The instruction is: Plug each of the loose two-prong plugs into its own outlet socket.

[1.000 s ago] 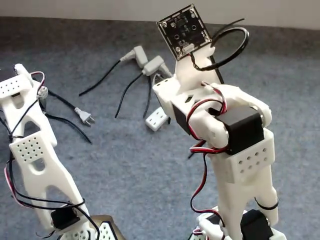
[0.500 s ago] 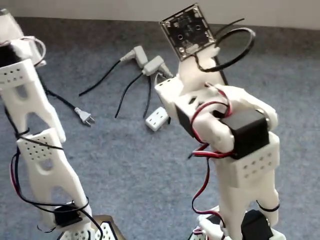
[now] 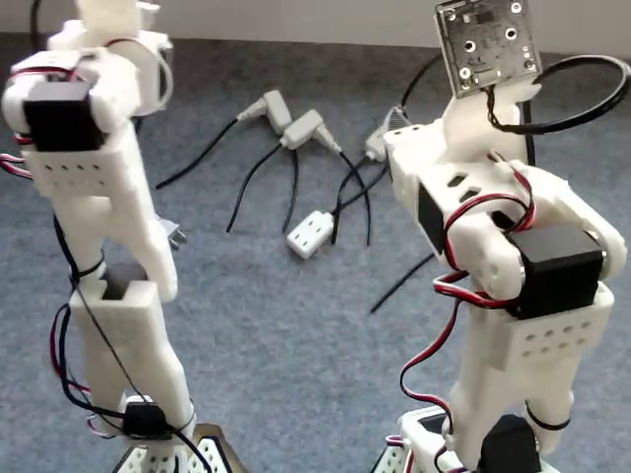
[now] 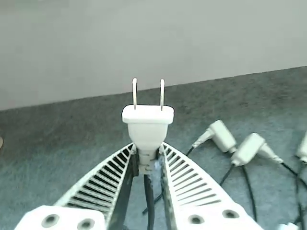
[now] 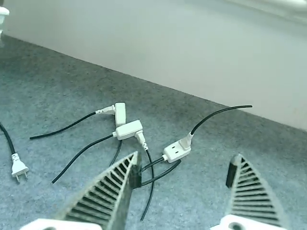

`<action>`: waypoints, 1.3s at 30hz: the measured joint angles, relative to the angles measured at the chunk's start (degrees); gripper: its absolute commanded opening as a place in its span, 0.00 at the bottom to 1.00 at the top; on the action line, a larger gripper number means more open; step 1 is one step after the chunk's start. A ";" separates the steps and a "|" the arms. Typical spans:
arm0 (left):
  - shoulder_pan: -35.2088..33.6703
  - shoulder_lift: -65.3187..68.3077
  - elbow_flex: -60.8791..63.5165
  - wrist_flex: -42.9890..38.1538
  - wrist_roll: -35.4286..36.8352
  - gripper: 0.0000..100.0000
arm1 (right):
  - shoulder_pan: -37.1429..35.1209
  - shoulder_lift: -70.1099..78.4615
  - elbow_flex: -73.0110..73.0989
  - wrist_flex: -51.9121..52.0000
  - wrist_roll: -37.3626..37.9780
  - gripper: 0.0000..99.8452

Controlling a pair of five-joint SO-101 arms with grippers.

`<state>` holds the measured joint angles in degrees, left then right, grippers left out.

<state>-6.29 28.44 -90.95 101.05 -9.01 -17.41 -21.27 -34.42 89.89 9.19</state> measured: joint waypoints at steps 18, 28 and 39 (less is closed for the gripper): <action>18.99 -16.79 -0.79 0.00 19.43 0.01 | 2.90 0.00 0.00 -1.58 0.00 0.28; 21.19 -25.67 6.15 0.00 19.52 0.01 | 2.90 0.00 0.00 -1.58 0.00 0.28; 21.19 -50.81 51.08 -7.74 27.87 0.01 | 2.90 0.00 0.00 -2.11 0.00 0.28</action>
<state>14.90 -22.37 -39.87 93.32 18.86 -14.51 -21.27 -34.42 87.78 9.19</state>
